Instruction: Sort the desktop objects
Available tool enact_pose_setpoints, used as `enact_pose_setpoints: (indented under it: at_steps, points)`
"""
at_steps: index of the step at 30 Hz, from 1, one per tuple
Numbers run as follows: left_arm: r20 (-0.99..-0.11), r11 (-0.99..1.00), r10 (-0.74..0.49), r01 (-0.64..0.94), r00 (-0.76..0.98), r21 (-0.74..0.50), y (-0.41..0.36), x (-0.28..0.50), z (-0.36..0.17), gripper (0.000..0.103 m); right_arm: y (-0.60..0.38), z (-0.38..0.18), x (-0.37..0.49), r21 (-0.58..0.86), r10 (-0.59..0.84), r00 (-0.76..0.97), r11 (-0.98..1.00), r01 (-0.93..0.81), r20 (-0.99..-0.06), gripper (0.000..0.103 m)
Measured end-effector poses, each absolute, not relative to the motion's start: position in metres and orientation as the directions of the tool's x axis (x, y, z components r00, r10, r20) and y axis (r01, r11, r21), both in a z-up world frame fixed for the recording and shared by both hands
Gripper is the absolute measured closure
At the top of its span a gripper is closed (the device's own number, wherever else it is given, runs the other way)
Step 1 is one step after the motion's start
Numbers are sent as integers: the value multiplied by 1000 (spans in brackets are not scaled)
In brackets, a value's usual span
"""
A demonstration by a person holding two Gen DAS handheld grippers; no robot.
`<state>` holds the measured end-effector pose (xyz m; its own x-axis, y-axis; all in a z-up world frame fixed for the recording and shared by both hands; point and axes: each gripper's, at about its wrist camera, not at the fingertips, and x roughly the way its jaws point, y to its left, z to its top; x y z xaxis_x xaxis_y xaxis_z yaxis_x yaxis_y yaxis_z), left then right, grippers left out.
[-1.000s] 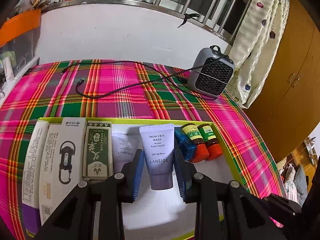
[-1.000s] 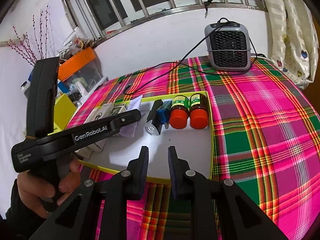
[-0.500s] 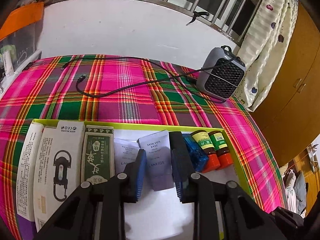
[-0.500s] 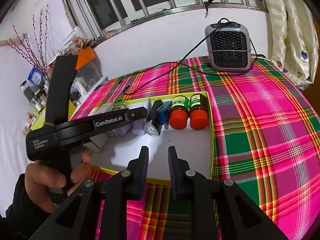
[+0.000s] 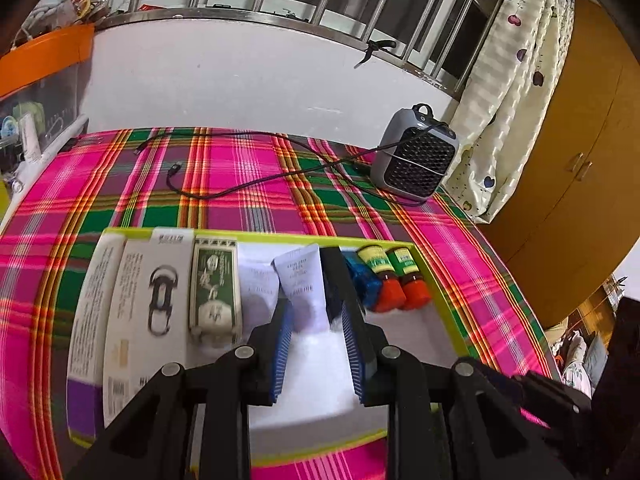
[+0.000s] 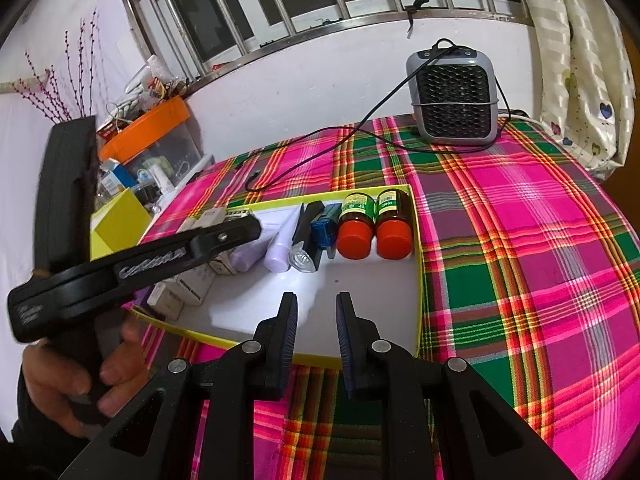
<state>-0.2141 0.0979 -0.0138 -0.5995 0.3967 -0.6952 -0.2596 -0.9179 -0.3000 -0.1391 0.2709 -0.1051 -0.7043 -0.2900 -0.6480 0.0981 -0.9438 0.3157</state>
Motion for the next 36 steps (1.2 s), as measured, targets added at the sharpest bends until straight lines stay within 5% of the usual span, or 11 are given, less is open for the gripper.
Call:
enact_pose_setpoints:
  at_steps: [19, 36]
  points:
    - [-692, -940, 336, -271, -639, -206, 83, -145, -1, 75, 262, -94, -116, 219, -230, -712, -970, 110, -663, 78]
    - [-715, -960, 276, -221, -643, -172, 67, -113, -9, 63, 247, -90, -98, 155, -227, -701, -974, 165, -676, 77]
